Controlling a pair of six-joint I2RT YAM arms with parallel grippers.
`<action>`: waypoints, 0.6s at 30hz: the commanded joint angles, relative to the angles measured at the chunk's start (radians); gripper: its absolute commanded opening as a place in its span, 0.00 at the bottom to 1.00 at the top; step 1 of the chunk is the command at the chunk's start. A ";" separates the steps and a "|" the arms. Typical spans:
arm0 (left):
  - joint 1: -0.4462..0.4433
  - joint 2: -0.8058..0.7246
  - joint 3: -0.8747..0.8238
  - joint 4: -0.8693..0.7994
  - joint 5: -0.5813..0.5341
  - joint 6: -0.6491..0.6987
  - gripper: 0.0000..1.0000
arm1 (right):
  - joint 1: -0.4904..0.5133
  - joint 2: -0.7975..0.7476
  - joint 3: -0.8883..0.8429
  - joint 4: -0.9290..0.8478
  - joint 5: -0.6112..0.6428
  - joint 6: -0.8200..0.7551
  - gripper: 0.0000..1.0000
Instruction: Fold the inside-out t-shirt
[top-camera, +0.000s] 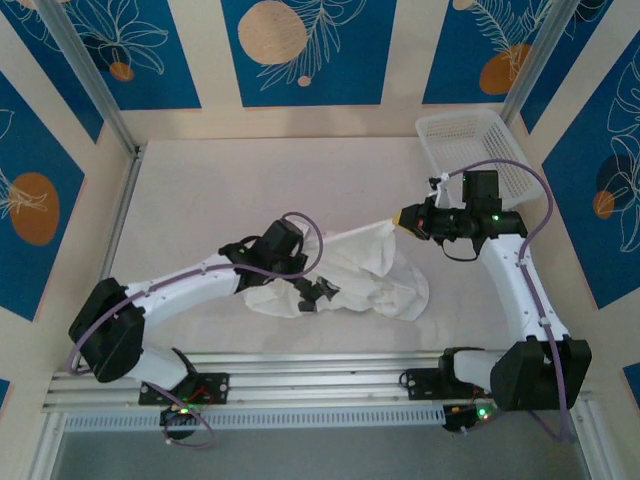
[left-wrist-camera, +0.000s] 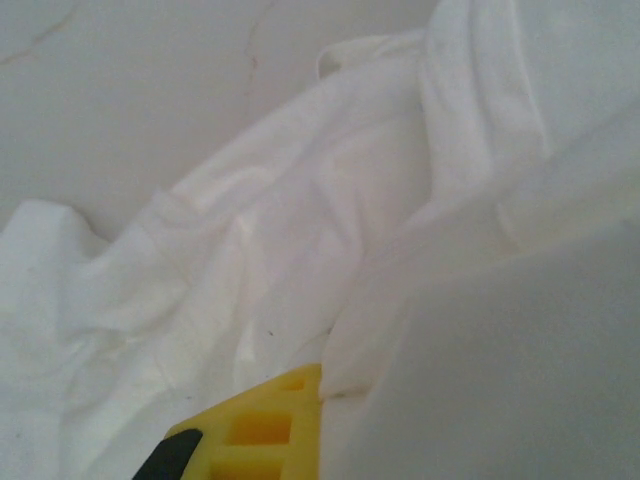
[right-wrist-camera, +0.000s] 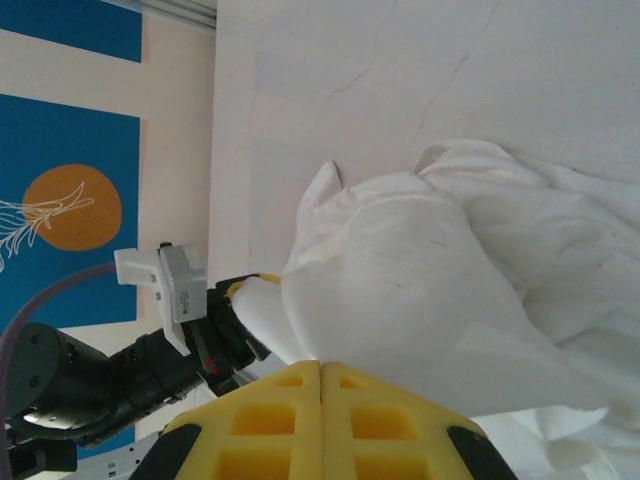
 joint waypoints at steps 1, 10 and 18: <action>0.016 -0.049 -0.010 -0.016 -0.004 0.021 0.27 | -0.002 -0.043 -0.031 0.032 -0.057 0.029 0.00; 0.014 -0.131 -0.072 0.271 0.489 0.106 0.62 | 0.093 0.004 -0.084 0.029 0.041 -0.015 0.00; -0.216 -0.114 -0.035 0.278 0.278 -0.014 0.61 | 0.088 -0.071 -0.009 0.163 0.073 0.186 0.00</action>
